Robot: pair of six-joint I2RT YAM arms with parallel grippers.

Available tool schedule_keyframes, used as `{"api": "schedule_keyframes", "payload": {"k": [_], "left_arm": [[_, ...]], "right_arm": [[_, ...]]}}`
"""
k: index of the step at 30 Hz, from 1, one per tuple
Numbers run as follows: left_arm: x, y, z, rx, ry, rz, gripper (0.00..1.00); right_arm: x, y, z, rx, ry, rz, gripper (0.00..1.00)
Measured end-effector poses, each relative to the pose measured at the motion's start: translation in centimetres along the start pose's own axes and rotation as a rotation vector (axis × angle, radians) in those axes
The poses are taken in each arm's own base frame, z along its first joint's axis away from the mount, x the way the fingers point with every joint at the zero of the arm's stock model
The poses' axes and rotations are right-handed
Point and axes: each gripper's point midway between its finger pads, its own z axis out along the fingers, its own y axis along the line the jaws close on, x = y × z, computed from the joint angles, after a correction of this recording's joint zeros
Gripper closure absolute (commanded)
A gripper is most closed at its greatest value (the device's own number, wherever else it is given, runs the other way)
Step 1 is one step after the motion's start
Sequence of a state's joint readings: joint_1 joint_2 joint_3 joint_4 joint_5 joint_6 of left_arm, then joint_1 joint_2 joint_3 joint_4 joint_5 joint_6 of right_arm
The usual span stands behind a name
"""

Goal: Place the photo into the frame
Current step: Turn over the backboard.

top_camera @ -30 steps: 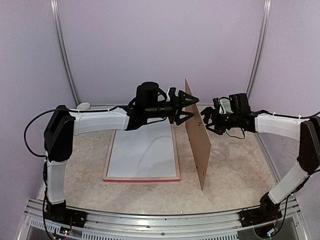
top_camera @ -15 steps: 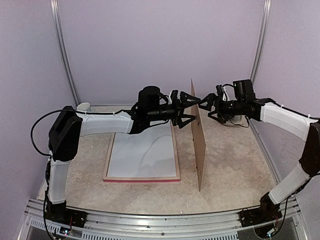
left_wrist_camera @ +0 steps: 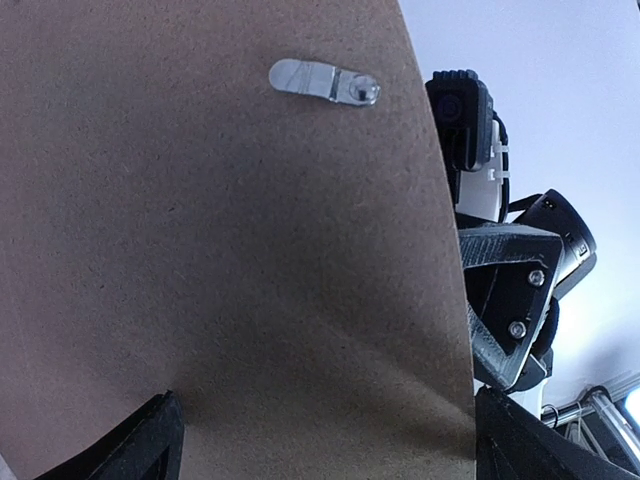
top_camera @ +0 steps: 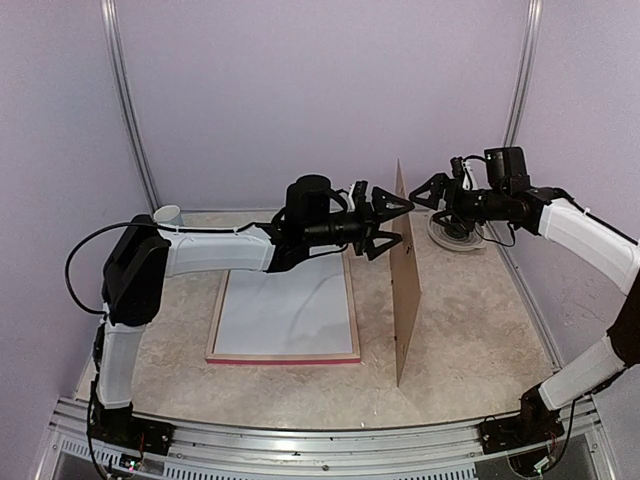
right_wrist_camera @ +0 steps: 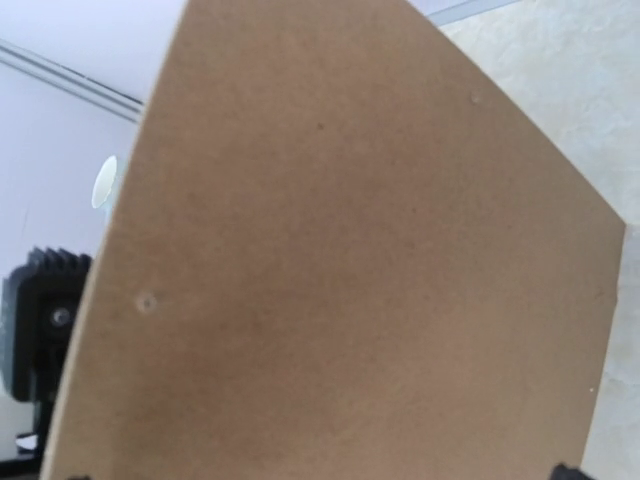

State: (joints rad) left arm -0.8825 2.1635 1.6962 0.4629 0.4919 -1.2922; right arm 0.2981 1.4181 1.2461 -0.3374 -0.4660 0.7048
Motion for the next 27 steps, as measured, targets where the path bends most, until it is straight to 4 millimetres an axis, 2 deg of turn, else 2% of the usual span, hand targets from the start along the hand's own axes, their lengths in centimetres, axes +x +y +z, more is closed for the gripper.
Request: {"api": "schedule_keyframes", "payload": {"k": [5, 11, 18, 27], "left_arm": [[0.5, -0.3, 0.5, 0.009, 0.008, 0.016, 0.01], [0.8, -0.6, 1.1, 0.02, 0.016, 0.025, 0.01], [1.4, 0.2, 1.5, 0.01, 0.026, 0.019, 0.01], [1.6, 0.9, 1.7, 0.008, 0.03, 0.01, 0.01]], "right_arm": [[-0.1, -0.1, -0.9, 0.005, -0.012, 0.005, 0.01], [-0.1, -1.2, -1.7, 0.023, -0.025, 0.045, 0.01], [0.3, -2.3, -3.1, -0.026, -0.05, 0.13, 0.01], [1.0, -0.8, -2.8, -0.175, -0.029, 0.186, 0.01]]}}
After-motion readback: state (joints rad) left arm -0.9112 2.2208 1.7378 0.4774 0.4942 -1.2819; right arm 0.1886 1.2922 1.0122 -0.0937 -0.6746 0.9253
